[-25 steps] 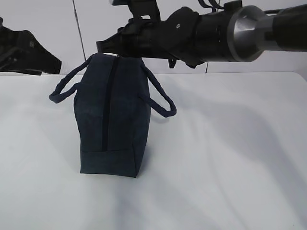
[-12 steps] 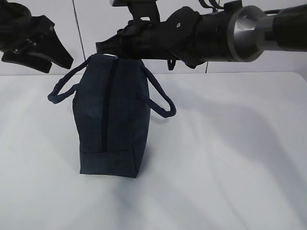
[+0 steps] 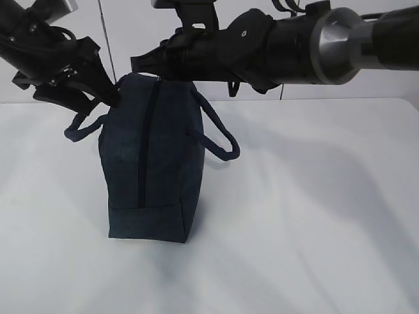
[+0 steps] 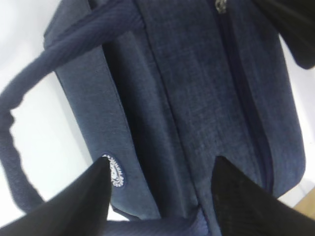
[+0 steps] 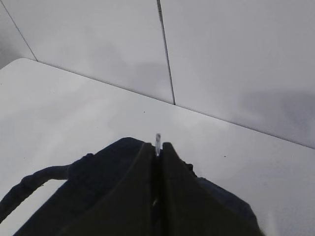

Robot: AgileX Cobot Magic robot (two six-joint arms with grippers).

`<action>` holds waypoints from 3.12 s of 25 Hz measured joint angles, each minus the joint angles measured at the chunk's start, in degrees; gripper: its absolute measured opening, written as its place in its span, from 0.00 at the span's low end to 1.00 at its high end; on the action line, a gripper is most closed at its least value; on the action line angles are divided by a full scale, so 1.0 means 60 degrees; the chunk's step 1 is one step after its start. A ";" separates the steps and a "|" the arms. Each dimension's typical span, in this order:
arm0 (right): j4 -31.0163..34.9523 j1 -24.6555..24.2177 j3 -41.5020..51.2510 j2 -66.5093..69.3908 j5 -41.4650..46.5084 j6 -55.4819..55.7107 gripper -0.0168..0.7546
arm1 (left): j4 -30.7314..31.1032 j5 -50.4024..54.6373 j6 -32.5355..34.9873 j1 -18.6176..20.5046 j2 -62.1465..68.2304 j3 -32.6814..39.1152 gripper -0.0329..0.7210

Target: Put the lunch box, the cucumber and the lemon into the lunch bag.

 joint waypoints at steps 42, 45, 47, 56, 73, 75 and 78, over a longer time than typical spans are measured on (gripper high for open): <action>0.0195 -0.0047 -0.0375 0.0000 0.0984 -0.0007 0.00 | -0.0972 0.0983 0.1832 -0.0089 0.1779 -0.1295 0.04; 0.0195 -0.0136 -0.0375 0.0000 0.1021 -0.0042 0.00 | -0.0824 0.0887 0.2008 -0.0361 0.1779 -0.1344 0.04; 0.0195 -0.0233 -0.0375 0.0000 0.1078 -0.0042 0.00 | -0.0659 0.0821 0.2058 -0.0610 0.1779 -0.1344 0.04; 0.0195 -0.0684 -0.0462 0.0000 0.1183 -0.0059 0.00 | -0.0510 0.0817 0.2119 -0.0941 0.1779 -0.1350 0.04; 0.0195 -0.1028 -0.1710 0.1018 0.1767 -0.0486 0.00 | -0.0180 0.0817 0.2162 -0.1310 0.1595 -0.1366 0.04; 0.0195 -0.1112 -0.1899 0.1204 0.1851 -0.0505 0.00 | -0.0139 0.0817 0.2162 -0.1310 0.1454 -0.1366 0.04; 0.0195 -0.1141 -0.2159 0.1386 0.1986 -0.0744 0.00 | -0.0080 0.0817 0.2162 -0.1330 0.1385 -0.1366 0.04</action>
